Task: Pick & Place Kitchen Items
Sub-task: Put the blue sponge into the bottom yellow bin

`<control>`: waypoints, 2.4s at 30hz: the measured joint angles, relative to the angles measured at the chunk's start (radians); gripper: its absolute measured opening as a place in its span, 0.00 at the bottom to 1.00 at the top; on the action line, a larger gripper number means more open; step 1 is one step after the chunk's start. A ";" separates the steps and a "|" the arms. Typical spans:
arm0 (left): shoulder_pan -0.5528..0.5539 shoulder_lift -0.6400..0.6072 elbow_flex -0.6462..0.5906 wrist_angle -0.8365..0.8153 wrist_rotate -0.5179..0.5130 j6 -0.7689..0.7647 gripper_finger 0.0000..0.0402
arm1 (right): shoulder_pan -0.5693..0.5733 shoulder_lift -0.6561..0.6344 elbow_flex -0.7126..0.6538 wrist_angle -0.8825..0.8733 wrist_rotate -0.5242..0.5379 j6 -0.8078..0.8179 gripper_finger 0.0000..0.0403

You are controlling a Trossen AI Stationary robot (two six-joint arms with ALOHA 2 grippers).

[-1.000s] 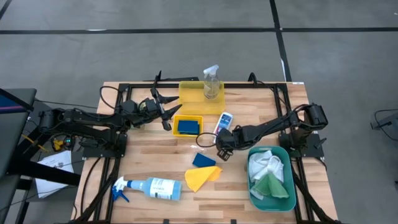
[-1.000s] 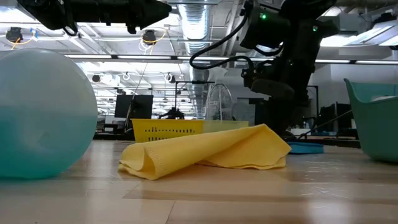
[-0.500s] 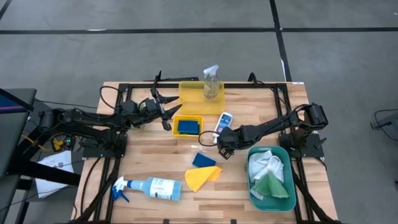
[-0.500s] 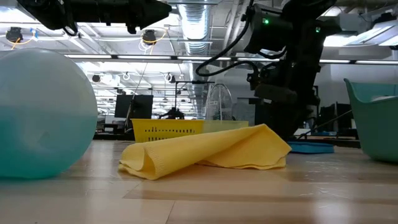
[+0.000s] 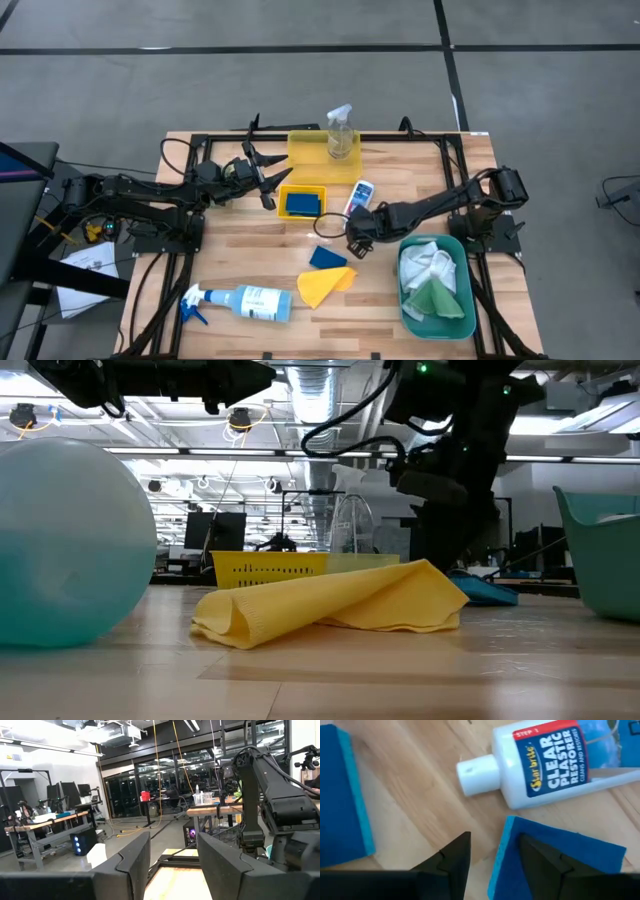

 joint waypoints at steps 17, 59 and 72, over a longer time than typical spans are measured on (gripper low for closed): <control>0.000 0.000 0.000 0.000 0.000 0.000 0.40 | 0.016 0.000 0.059 -0.048 0.072 -0.030 0.39; 0.000 0.000 0.000 0.000 0.000 0.000 0.40 | 0.144 0.031 0.154 -0.198 0.093 0.036 0.39; 0.000 0.000 0.000 0.003 0.000 -0.002 0.40 | 0.226 0.156 0.153 -0.163 0.036 0.119 0.39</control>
